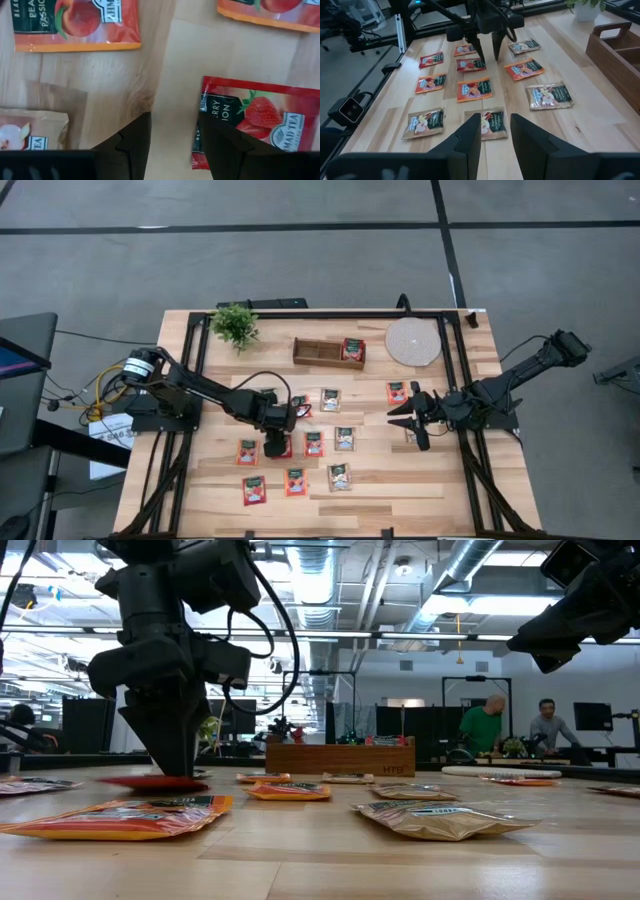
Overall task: Pick & Place Tea
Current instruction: Put the red tea bag into the right section of the wooden organizer
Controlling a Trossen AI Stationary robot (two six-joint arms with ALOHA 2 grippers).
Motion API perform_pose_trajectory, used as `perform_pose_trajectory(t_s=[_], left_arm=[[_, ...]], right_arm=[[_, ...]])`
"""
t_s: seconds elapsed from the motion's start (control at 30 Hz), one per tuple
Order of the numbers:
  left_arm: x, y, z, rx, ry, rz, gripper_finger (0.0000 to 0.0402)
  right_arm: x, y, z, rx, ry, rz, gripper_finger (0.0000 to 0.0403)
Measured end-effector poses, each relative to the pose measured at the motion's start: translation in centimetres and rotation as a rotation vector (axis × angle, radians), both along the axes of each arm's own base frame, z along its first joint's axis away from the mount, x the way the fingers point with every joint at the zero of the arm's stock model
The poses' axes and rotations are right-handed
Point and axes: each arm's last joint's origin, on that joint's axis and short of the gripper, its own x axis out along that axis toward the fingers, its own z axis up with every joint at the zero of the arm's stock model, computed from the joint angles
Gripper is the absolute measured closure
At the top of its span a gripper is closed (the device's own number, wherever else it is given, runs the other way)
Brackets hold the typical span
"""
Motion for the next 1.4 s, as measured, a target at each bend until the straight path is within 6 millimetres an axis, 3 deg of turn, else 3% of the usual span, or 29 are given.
perform_pose_trajectory(t_s=[0.4,0.8,1.4], left_arm=[[0.0,0.0,-0.2,-0.006,0.013,-0.003,0.0243],[-0.4,0.0,1.3,-0.024,-0.038,-0.003,0.0243],[-0.3,-0.1,0.9,-0.079,-0.01,-0.002,0.0243]], right_arm=[[0.0,0.0,0.0,0.0,0.0,0.0,0.0305],[0.0,0.0,0.0,0.001,0.0,0.0,0.0305],[0.0,0.0,0.0,0.001,0.0,0.0,0.0305]])
